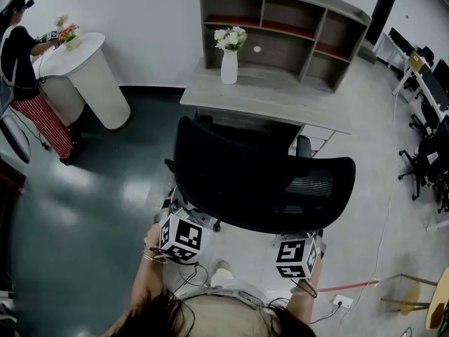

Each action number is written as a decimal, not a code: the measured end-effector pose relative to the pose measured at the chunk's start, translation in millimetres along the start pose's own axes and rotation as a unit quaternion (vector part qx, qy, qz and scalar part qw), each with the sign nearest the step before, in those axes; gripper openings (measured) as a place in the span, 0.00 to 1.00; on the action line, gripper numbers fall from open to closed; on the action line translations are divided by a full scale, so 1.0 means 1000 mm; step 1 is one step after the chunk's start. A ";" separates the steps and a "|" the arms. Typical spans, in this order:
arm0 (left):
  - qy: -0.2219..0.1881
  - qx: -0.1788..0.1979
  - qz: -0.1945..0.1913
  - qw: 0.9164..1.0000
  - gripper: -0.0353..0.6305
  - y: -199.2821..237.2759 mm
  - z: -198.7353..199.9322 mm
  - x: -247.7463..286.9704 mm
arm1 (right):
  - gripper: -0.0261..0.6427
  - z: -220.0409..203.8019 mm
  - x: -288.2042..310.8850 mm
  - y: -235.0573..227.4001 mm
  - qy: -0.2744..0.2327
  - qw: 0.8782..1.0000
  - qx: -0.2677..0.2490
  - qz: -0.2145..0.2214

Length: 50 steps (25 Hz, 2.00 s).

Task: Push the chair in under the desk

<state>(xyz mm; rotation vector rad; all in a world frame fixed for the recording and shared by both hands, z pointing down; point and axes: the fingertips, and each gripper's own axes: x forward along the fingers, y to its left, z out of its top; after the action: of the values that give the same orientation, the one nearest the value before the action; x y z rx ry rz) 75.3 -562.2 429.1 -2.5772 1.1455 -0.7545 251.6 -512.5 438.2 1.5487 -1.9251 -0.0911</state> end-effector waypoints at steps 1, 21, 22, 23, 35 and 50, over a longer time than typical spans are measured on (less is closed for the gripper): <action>0.000 0.000 0.001 1.000 0.35 0.000 0.001 0.001 | 0.34 -0.001 0.001 -0.002 0.000 1.000 0.000 0.000; -0.009 0.002 0.021 1.000 0.35 -0.005 0.020 0.028 | 0.34 -0.008 0.016 -0.033 -0.010 1.000 -0.004 0.005; -0.009 0.003 0.022 1.000 0.35 -0.006 0.021 0.029 | 0.34 -0.008 0.017 -0.035 -0.011 1.000 -0.004 0.005; -0.011 0.004 0.022 1.000 0.35 -0.006 0.022 0.031 | 0.34 -0.008 0.017 -0.037 -0.011 1.000 -0.004 0.006; -0.008 0.005 0.036 0.999 0.35 -0.014 0.025 0.039 | 0.34 -0.014 0.022 -0.048 -0.023 1.000 -0.005 0.010; 0.004 0.000 0.033 0.999 0.35 -0.018 0.028 0.042 | 0.34 -0.017 0.019 -0.052 -0.043 0.997 -0.018 -0.055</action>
<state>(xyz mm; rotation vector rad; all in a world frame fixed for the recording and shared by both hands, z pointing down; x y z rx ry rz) 124.9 -581.2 428.1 -2.5262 1.2262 -0.7516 303.0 -539.1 437.3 1.6518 -1.8922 -0.2428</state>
